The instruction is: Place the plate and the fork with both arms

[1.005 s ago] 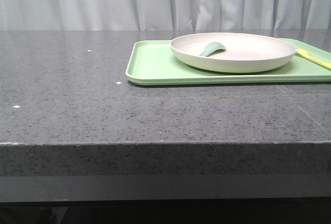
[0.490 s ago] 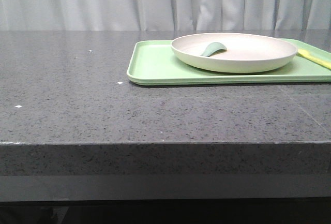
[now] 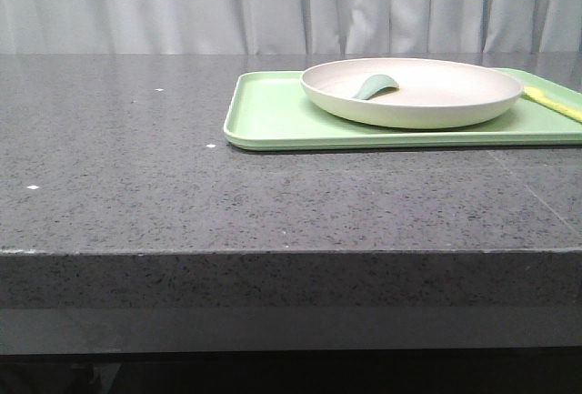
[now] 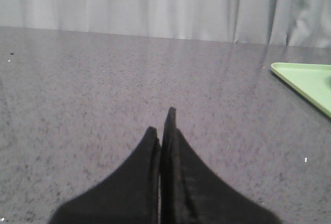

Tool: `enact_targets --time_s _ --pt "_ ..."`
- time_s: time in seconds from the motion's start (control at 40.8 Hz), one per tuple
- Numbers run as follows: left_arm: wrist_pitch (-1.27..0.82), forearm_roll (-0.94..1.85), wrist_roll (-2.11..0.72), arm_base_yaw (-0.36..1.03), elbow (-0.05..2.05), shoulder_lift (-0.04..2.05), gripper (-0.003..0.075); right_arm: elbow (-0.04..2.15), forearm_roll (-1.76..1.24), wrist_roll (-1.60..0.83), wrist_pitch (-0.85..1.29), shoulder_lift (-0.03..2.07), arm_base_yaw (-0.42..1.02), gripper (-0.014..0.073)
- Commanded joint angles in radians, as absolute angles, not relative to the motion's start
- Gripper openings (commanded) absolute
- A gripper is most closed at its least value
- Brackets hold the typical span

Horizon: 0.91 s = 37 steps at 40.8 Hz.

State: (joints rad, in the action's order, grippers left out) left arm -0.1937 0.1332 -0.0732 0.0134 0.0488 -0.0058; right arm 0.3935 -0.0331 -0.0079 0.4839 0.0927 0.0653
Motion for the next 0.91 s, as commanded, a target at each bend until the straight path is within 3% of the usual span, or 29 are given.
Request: enact_targets --time_s 0.0,0.883 --pt "-0.088 0.135 -0.074 -0.012 0.034 -0.028 -0.0018 0.421 -0.031 -0.017 0.398 0.105 0.065 -0.0067" --pt "-0.084 0.135 -0.074 -0.012 -0.007 -0.026 -0.0018 0.421 -0.031 -0.017 0.4 0.105 0.065 -0.0067"
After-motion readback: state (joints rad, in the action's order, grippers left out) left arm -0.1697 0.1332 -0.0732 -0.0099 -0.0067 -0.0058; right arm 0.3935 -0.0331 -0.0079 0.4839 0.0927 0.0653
